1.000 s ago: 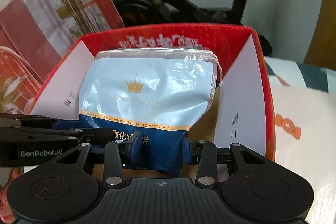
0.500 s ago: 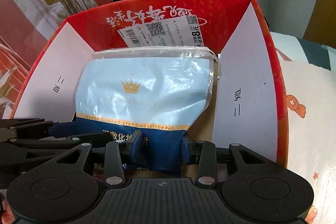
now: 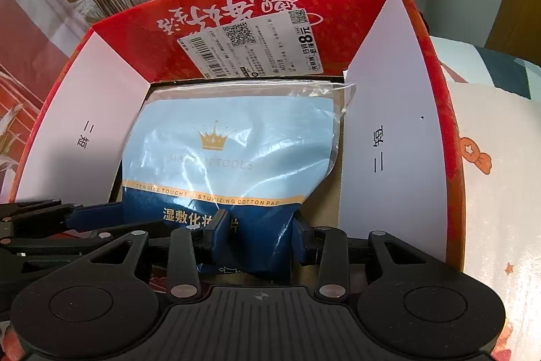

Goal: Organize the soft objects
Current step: 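Lower the bag into the red box and open both grippers, then move both grippers back to the clear bag with black item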

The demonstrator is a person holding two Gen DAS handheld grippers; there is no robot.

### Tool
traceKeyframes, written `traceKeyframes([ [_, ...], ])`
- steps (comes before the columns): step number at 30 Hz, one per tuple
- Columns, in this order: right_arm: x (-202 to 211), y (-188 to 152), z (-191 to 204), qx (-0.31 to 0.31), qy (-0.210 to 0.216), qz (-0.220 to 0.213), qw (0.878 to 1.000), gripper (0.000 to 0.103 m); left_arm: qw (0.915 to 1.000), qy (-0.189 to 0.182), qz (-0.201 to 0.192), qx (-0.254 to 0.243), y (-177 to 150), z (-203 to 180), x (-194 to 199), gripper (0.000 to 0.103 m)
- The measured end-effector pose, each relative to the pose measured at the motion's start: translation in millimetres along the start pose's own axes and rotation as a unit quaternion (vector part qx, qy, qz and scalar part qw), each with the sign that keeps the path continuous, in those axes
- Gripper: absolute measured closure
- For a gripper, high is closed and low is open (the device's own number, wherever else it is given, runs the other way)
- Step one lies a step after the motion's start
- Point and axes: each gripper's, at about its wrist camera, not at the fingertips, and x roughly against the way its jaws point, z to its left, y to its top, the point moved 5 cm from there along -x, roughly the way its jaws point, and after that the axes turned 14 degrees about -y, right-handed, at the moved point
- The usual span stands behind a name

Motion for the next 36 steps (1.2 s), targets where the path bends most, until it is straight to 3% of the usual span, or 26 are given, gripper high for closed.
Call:
traceKeyframes([
  [5, 1.7, 0.5, -3.5, 0.001, -0.013, -0.007, 1.000, 0.065, 0.9994, 0.026, -0.017, -0.017, 5.4, -3.5, 5.6, 0.059],
  [13, 36.2, -3.8, 4.0, 0.046, -0.029, -0.078, 0.996, 0.052, 0.9890, 0.087, -0.080, -0.089, 10.4, -25.0, 45.8, 0.056],
  [17, 64.9, -12.5, 8.8, 0.070, -0.028, -0.126, 0.989, 0.041, 0.9825, 0.101, -0.114, -0.107, 4.5, -34.9, 72.8, 0.044],
  [19, 80.8, -19.2, 7.5, 0.073, -0.019, -0.154, 0.985, 0.030, 0.9797, 0.100, -0.131, -0.114, -3.8, -41.5, 88.9, 0.033],
  [21, 96.5, -26.4, 4.5, 0.072, -0.010, -0.183, 0.980, 0.023, 0.9760, 0.099, -0.155, -0.117, -12.1, -48.3, 100.8, 0.012],
  [22, 103.7, -30.3, 3.7, 0.072, -0.007, -0.197, 0.978, 0.021, 0.9723, 0.105, -0.170, -0.121, -18.1, -51.9, 108.6, 0.008],
  [29, 144.3, -67.9, -8.6, 0.057, 0.019, -0.264, 0.963, 0.003, 0.9536, 0.128, -0.231, -0.145, -56.9, -71.4, 141.7, 0.002],
  [32, 157.4, -86.8, -17.7, 0.035, 0.032, -0.289, 0.956, 0.000, 0.9516, 0.124, -0.246, -0.136, -77.4, -75.0, 151.3, 0.000],
  [36, 162.3, -112.7, -28.9, 0.006, 0.047, -0.290, 0.956, 0.000, 0.9523, 0.122, -0.251, -0.124, -106.8, -79.2, 153.7, 0.000],
])
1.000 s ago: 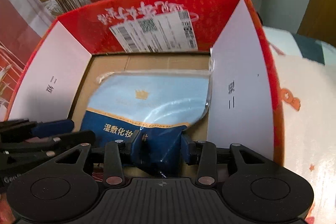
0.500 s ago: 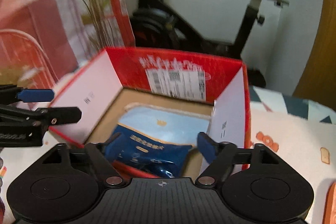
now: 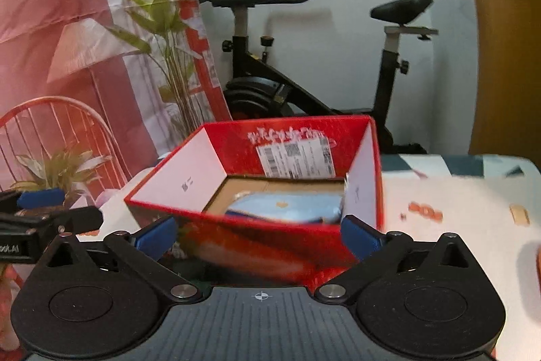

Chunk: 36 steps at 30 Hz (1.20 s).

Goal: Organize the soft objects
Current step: 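Move both grippers back to the clear bag with black item, then close both grippers on the clear bag's edge and lift it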

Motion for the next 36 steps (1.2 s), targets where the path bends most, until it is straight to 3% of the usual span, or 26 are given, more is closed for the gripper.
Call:
traceKeyframes([
  [5, 19.2, -33.5, -8.5, 0.003, -0.020, -0.001, 1.000, 0.000, 0.9997, -0.010, 0.023, 0.006, -32.7, -8.7, 15.3, 0.000],
  [11, 33.1, -83.7, -15.6, 0.014, -0.036, 0.045, 0.998, 0.000, 0.9973, -0.004, 0.053, 0.050, -76.8, -6.5, 29.6, 0.000],
  [13, 38.2, -100.0, -18.2, 0.007, -0.032, 0.067, 0.997, 0.000, 0.9963, -0.001, 0.061, 0.061, -91.5, -5.2, 35.9, 0.002],
  [17, 43.9, -123.5, -16.9, 0.013, -0.026, 0.100, 0.995, 0.000, 0.9908, -0.009, 0.079, 0.110, -119.2, 1.7, 43.3, 0.016],
  [21, 34.8, -136.4, -12.1, 0.013, -0.023, 0.144, 0.989, 0.000, 0.9836, -0.019, 0.094, 0.153, -130.0, 13.4, 39.3, 0.025],
  [29, 11.6, -158.0, -6.1, 0.029, -0.022, 0.207, 0.978, 0.001, 0.9692, -0.067, 0.148, 0.186, -158.9, 11.7, 19.5, 0.037],
  [36, 6.9, -165.3, -6.5, 0.025, -0.023, 0.219, 0.975, 0.000, 0.9632, -0.073, 0.148, 0.212, -168.0, 21.4, 13.0, 0.040],
])
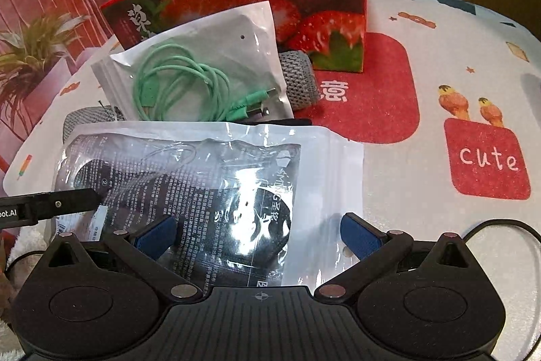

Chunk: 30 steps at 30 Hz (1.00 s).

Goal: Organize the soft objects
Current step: 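Close both grippers on the clear bag's edge and lift it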

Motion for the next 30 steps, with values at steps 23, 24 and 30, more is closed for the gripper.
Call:
traceKeyframes([
  [23, 0.5, 3.4, 3.4, -0.006, 0.028, -0.011, 1.000, 0.022, 0.9999, -0.015, 0.000, 0.007, 0.5, 1.2, -5.9, 0.040],
  [24, 3.1, 4.3, 5.5, 0.001, 0.022, -0.015, 1.000, 0.026, 0.9998, -0.016, 0.000, 0.007, 0.6, 1.7, -5.8, 0.040],
  [30, 13.8, 8.0, 10.9, 0.029, 0.019, -0.035, 0.999, 0.039, 0.9995, -0.023, -0.001, 0.022, 1.6, 5.2, -4.7, 0.040],
])
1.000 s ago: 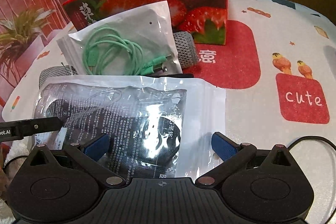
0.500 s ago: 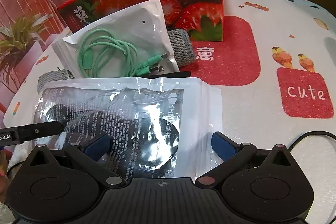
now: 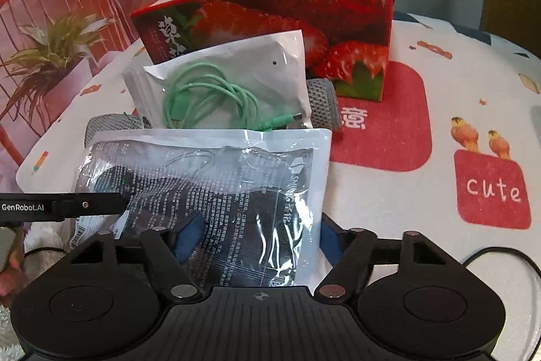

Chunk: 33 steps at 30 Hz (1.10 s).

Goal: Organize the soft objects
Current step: 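Close both grippers on the clear bag's edge and lift it, then carry the clear bag with both grippers over the red box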

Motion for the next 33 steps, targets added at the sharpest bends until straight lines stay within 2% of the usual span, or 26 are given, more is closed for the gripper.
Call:
traceKeyframes([
  [4, 2.5, 3.1, -5.5, 0.002, 0.001, -0.003, 1.000, 0.049, 0.9993, -0.023, 0.014, 0.024, 7.4, 2.8, -0.6, 0.042],
  [9, 12.7, 9.6, -6.8, 0.013, 0.007, -0.025, 1.000, 0.050, 0.9992, -0.038, 0.011, 0.003, 22.8, -9.9, 11.6, 0.042],
  [12, 21.8, 15.7, -9.8, 0.008, 0.015, -0.043, 0.999, 0.051, 0.9983, -0.048, -0.007, -0.033, 34.8, -24.5, 27.4, 0.042],
  [16, 33.6, 24.6, -13.2, 0.012, 0.033, -0.063, 0.997, 0.053, 0.9937, -0.042, -0.022, -0.102, 49.6, -45.5, 45.2, 0.042],
  [20, 46.9, 35.1, -7.2, 0.044, 0.028, -0.088, 0.995, 0.057, 0.9868, -0.025, -0.035, -0.156, 64.3, -62.5, 55.8, 0.042],
  [25, 65.2, 56.2, -5.2, 0.067, 0.029, -0.126, 0.989, 0.068, 0.9797, -0.006, -0.048, -0.195, 85.9, -72.4, 58.4, 0.044],
  [29, 74.8, 76.7, -6.6, 0.080, 0.020, -0.156, 0.984, 0.070, 0.9764, -0.002, -0.054, -0.209, 101.2, -76.6, 54.8, 0.046],
  [33, 81.9, 90.4, -6.4, 0.101, 0.003, -0.181, 0.978, 0.070, 0.9692, 0.002, -0.060, -0.239, 109.9, -85.8, 59.0, 0.047],
])
